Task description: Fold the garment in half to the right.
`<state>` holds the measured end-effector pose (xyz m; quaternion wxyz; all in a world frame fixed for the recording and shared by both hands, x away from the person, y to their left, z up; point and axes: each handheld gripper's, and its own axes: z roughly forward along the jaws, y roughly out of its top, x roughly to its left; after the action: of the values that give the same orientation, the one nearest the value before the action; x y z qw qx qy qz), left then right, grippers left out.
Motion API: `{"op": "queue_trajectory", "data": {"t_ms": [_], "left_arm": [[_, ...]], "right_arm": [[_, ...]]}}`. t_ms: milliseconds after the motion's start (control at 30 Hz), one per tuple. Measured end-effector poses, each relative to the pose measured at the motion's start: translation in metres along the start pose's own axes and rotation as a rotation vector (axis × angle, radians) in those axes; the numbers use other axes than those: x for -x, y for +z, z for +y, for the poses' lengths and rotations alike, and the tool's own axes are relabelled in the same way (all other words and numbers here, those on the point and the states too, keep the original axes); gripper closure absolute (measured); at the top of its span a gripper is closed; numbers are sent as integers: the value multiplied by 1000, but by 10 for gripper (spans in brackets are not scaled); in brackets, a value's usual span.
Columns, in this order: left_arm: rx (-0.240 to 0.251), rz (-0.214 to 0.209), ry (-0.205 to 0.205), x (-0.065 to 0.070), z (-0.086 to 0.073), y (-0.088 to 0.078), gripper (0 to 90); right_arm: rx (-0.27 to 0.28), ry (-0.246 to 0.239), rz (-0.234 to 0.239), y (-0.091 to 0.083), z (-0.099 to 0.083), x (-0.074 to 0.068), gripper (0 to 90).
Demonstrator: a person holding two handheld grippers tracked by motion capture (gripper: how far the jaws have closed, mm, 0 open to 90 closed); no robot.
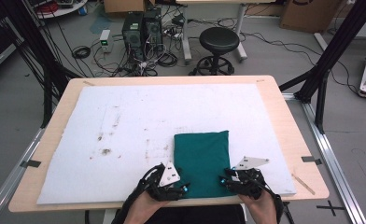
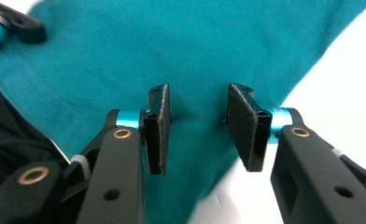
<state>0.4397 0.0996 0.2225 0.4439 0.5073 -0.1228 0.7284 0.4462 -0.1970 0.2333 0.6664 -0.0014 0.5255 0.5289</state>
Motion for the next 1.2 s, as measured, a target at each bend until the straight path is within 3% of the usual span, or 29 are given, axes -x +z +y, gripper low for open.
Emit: {"op": "queue_trajectory", "data": {"t_ms": [167,333,433,700,900,1200], "left_arm": [[8,-22,-4,-3,-1,-1,450],[17,-27,-21,-10,2,-8,422],[27,-17,-36,-18,2,-15,406],[106,75,-135,-49,-5,-45,262],[149,125,-219,-76,-20,-71,226],[179,249,-325,-116,-53,-113,222]], "right_arm": [[11,10,17,-1,-6,3,607],[53,33,25,-4,-4,6,391],[86,47,22,-7,-3,9,344],[132,81,-2,-12,-1,18,252],[165,99,-36,-20,-2,29,245],[203,161,-87,-29,-7,53,247]]}}
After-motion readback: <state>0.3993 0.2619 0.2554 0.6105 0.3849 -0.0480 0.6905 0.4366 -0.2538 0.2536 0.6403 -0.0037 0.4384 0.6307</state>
